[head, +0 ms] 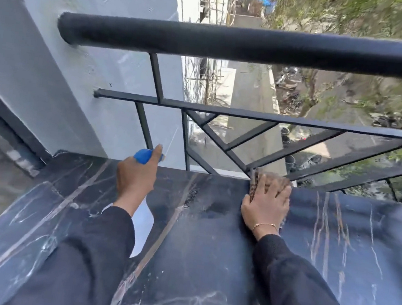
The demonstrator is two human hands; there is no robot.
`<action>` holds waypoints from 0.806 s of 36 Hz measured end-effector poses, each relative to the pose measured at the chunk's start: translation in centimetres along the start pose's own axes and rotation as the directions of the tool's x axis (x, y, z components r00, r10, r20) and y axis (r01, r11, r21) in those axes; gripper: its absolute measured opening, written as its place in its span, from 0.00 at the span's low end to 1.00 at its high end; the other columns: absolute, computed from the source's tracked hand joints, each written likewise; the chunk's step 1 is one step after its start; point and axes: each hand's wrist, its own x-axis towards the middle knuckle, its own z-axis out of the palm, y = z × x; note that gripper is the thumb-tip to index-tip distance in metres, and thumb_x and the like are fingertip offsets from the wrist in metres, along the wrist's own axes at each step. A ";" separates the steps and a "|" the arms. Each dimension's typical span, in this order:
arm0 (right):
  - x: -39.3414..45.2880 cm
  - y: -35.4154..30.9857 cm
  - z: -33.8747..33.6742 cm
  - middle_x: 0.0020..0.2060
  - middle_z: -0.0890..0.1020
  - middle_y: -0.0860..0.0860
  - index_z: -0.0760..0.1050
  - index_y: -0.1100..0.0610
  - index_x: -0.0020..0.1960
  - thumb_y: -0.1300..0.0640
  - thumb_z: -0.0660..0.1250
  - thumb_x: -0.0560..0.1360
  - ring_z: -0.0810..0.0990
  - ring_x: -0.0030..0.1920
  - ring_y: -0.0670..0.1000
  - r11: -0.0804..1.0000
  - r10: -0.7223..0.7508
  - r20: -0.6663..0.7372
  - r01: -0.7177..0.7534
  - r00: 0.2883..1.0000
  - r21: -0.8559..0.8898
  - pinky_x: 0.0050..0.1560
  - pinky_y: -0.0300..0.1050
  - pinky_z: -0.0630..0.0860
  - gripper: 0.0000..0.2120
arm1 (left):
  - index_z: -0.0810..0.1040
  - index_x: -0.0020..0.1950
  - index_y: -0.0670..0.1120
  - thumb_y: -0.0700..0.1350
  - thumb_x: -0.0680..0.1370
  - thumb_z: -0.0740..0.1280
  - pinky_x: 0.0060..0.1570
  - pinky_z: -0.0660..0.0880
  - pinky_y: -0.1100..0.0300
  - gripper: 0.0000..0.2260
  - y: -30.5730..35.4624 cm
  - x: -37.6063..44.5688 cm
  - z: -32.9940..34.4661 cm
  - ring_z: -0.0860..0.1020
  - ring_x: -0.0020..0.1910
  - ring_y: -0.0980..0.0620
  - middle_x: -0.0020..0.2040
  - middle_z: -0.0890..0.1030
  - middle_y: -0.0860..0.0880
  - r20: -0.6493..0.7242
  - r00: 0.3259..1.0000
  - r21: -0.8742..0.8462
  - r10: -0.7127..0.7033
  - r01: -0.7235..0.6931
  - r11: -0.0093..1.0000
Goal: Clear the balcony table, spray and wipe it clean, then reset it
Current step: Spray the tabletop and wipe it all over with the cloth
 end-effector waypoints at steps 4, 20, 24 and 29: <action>-0.1 -6.0 1.8 0.76 0.50 0.58 0.51 0.53 0.76 0.51 0.59 0.74 0.45 0.75 0.66 0.979 -0.200 0.048 0.198 0.979 0.038 0.74 0.59 0.48 0.33 | 0.78 0.43 0.45 0.64 0.72 0.67 0.29 0.76 0.57 0.22 -0.1 0.5 -0.5 0.75 0.25 0.49 0.31 0.79 0.46 0.000 1.000 -0.061 -0.021 0.021 0.998; -2.0 -7.7 -2.5 0.73 0.62 0.43 0.66 0.47 0.70 0.63 0.60 0.73 0.63 0.72 0.51 0.736 -0.657 0.406 0.656 0.635 0.167 0.70 0.44 0.61 0.27 | 0.78 0.43 0.42 0.63 0.73 0.67 0.24 0.73 0.62 0.23 0.0 -0.3 -1.1 0.74 0.24 0.51 0.28 0.77 0.47 0.030 0.999 -0.065 0.026 -0.024 0.998; -0.2 -1.7 -4.9 0.73 0.61 0.43 0.63 0.46 0.71 0.61 0.58 0.75 0.63 0.72 0.51 0.879 -0.467 0.346 0.470 0.814 0.081 0.72 0.45 0.59 0.26 | 0.76 0.40 0.45 0.64 0.73 0.66 0.27 0.74 0.60 0.22 -0.1 -0.3 -1.4 0.75 0.25 0.51 0.30 0.78 0.47 0.047 0.998 -0.062 0.040 -0.037 0.997; -2.0 5.5 -4.6 0.75 0.57 0.50 0.56 0.49 0.74 0.52 0.50 0.70 0.56 0.75 0.53 0.983 -0.168 0.202 0.148 0.965 0.112 0.74 0.57 0.54 0.31 | 0.76 0.40 0.45 0.65 0.72 0.66 0.34 0.78 0.56 0.22 -0.2 0.1 -1.5 0.76 0.27 0.50 0.29 0.78 0.47 0.071 0.996 -0.075 0.058 -0.053 0.996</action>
